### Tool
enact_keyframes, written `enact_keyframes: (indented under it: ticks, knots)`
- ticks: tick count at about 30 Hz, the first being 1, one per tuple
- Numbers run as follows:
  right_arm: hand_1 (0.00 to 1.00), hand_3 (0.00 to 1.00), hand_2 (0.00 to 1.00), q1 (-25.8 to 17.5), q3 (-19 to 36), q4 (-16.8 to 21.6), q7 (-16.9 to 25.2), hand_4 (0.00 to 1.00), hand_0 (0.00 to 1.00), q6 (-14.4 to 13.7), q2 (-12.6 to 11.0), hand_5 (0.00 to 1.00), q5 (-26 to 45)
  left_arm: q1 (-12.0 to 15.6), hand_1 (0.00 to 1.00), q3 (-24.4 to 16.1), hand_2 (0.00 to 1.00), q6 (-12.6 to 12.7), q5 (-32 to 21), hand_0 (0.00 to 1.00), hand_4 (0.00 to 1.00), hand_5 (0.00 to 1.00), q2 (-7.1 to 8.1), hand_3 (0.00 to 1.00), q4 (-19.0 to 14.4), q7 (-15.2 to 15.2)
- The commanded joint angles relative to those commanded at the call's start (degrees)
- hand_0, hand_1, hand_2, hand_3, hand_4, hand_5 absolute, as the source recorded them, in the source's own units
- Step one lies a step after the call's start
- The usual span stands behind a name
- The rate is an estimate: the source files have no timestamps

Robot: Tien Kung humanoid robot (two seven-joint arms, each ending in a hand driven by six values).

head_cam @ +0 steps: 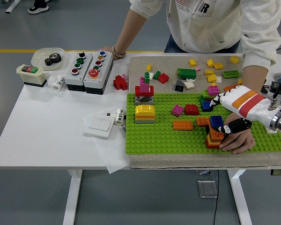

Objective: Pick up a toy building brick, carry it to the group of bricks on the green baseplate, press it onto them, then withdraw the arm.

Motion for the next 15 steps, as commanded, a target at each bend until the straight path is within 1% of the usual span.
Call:
enact_keyframes:
  ticks: [1,3,6,7,12,13,15]
  knots:
    - [0.560,0.616,0.677,-0.2,0.1,0.3,-0.1,0.864,0.472,-0.7,0.0,0.548,0.5,0.0,0.477,0.0,0.521,0.0,0.0,0.427,0.619,0.760,-0.01,0.595,0.0,0.0]
    - [0.560,0.616,0.677,-1.1,0.3,1.2,0.0,0.864,0.472,-2.1,0.0,0.548,1.7,0.1,0.477,-0.1,0.521,-0.1,0.2,0.427,0.619,0.760,0.01,0.595,0.0,0.0]
    - [0.560,0.616,0.677,-2.3,0.3,2.5,0.5,0.864,0.472,-2.8,0.0,0.548,2.8,0.2,0.477,-0.2,0.521,-0.1,0.4,0.427,0.619,0.760,0.00,0.595,0.0,0.0]
    - [0.581,0.626,0.675,-2.5,0.3,2.7,0.6,0.872,0.526,-2.9,0.0,0.641,2.9,0.2,0.477,-0.3,0.520,-0.2,0.4,0.427,0.619,0.760,-0.01,0.595,0.0,0.0]
    - [0.581,0.626,0.675,-4.3,0.8,3.7,1.5,0.872,0.526,-2.9,0.1,0.641,3.2,0.3,0.477,-0.5,0.520,-0.3,0.9,0.427,0.619,0.760,0.01,0.595,0.0,0.1]
    - [0.580,0.616,0.665,-4.5,0.8,3.8,1.6,0.864,0.547,-2.9,0.1,0.721,3.2,0.4,0.478,-0.5,0.521,-0.3,1.0,0.427,0.619,0.760,0.01,0.595,0.0,0.1]
    - [0.580,0.616,0.665,-5.1,1.1,3.7,1.9,0.864,0.547,-3.0,0.2,0.721,3.0,0.4,0.478,-0.6,0.521,-0.4,1.2,0.427,0.619,0.760,0.02,0.595,0.0,0.1]
